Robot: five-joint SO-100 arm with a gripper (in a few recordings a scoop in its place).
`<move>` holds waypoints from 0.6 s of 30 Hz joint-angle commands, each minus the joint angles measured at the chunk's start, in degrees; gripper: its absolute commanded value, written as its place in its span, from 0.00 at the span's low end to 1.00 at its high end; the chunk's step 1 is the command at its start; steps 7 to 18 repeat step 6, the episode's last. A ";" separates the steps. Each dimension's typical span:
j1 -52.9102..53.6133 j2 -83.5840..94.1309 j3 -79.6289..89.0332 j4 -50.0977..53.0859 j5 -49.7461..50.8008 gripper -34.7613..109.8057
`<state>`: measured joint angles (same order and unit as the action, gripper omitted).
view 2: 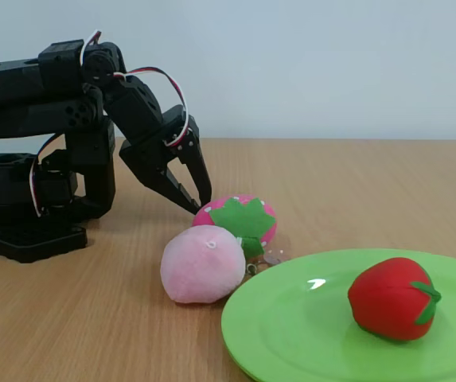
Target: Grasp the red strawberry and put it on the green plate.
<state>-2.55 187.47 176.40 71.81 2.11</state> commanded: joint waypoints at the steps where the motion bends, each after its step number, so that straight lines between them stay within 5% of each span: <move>1: -0.70 1.32 0.00 0.79 0.35 0.18; 18: -0.70 1.32 0.00 0.79 0.35 0.18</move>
